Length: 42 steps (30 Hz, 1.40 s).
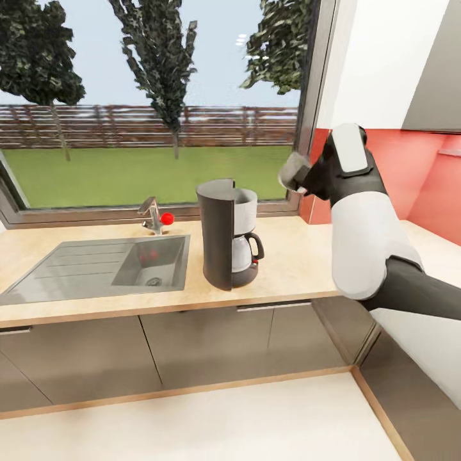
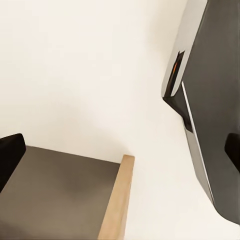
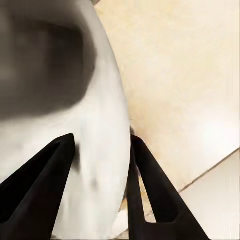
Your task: Set up a coffee station on the kitchen countertop: keep the coffee maker on the countertop, move the bottle of coffee from the kitchen shelf to the counter next to the coffee maker, place a paper coffee filter on top of the coffee maker, put the saucer next to the coffee maker with the coffee cup on the saucer, and place the electric kettle next to the coffee maker.
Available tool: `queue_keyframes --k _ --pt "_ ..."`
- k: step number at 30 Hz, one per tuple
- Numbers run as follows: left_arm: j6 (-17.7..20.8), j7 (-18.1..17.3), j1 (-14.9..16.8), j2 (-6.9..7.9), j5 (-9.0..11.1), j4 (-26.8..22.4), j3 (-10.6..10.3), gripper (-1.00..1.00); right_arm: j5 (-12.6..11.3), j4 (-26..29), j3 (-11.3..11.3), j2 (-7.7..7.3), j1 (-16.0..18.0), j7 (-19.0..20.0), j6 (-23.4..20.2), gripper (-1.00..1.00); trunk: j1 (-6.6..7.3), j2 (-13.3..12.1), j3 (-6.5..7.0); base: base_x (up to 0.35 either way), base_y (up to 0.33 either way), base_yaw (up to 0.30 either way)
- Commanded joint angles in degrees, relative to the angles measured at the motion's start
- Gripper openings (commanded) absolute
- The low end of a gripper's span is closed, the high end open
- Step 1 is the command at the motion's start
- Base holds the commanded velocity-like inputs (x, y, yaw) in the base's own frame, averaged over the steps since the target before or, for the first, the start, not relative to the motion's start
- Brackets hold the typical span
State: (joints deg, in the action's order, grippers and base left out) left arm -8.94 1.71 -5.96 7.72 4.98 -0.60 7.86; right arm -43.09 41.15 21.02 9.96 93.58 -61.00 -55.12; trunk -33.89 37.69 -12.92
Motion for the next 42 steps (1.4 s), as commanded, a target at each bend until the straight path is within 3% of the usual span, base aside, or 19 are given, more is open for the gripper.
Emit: queue_keyframes --k 1,3,5,7,14,21,24,25,27,28,31,42 --pt "-0.1 0.0 0.0 -0.03 0.5 -0.1 0.0 1.00 -4.2 0.1 0.2 0.04 0.1 -3.2 0.4 -1.00 -0.02 0.1 -0.08 0.000 0.000 0.000" --pt "-0.1 0.0 0.0 -0.18 0.3 -0.1 -0.1 1.00 -9.8 0.4 0.2 0.04 0.2 -8.6 3.0 -1.00 -0.02 0.1 -0.08 0.000 0.000 0.000" --pt "0.0 0.0 0.1 -0.35 0.1 -0.2 -0.2 1.00 -15.1 0.4 0.2 0.04 0.3 -14.0 8.5 -1.00 -0.02 0.1 -0.08 0.000 0.000 0.000" --pt "0.0 -0.1 0.1 -0.39 0.0 -0.3 -0.3 1.00 -16.9 0.1 0.1 0.04 0.3 -15.2 10.8 -1.00 -0.02 0.1 -0.08 0.000 0.000 0.000" --pt "0.0 -0.1 0.1 -0.42 -0.1 -0.4 -0.4 1.00 -17.8 0.0 -0.1 0.04 0.3 -16.2 13.3 -1.00 -0.02 0.1 -0.08 0.000 0.000 0.000" --pt "-0.1 0.0 0.1 -0.34 0.2 -0.3 -0.1 1.00 -18.3 0.0 -0.1 0.04 0.3 -23.8 13.3 -1.00 -0.02 0.1 -0.08 0.000 0.000 0.000" --pt "-0.1 0.0 0.0 -0.34 0.4 -0.2 -0.1 1.00 -19.9 -0.2 -0.1 0.04 0.3 -24.7 13.3 -1.00 -0.02 0.1 -0.08 0.000 0.000 0.000" --pt "-0.1 0.0 0.0 -0.34 0.5 -0.2 -0.1 1.00 -21.4 -0.5 -0.2 0.04 0.6 -25.9 13.2 -1.00 -0.02 0.1 -0.08 0.000 0.000 0.000" --pt "-0.1 0.0 0.0 -0.39 0.5 0.0 -0.1 1.00 -23.7 -3.6 -0.2 0.04 3.3 -29.0 13.2 -1.00 -0.02 0.1 -0.08 0.000 0.000 0.000" --pt "-0.1 0.0 0.0 -0.41 0.5 0.4 -0.1 1.00 -24.9 -10.5 -0.1 0.04 9.4 -29.0 13.2 -1.00 -0.02 0.1 -0.08 0.000 0.000 0.000" --pt "-0.1 0.0 -0.2 -0.35 0.5 0.7 0.0 1.00 -25.5 -17.6 0.1 0.04 15.1 -29.0 13.2 -1.00 -0.02 0.1 -0.08 0.000 0.000 0.000" --pt "-0.1 0.0 -0.3 -0.42 0.6 0.6 0.0 1.00 -26.0 -19.4 0.2 0.04 15.8 -29.0 13.2 -1.00 -0.02 0.1 -0.08 0.000 0.000 0.000"
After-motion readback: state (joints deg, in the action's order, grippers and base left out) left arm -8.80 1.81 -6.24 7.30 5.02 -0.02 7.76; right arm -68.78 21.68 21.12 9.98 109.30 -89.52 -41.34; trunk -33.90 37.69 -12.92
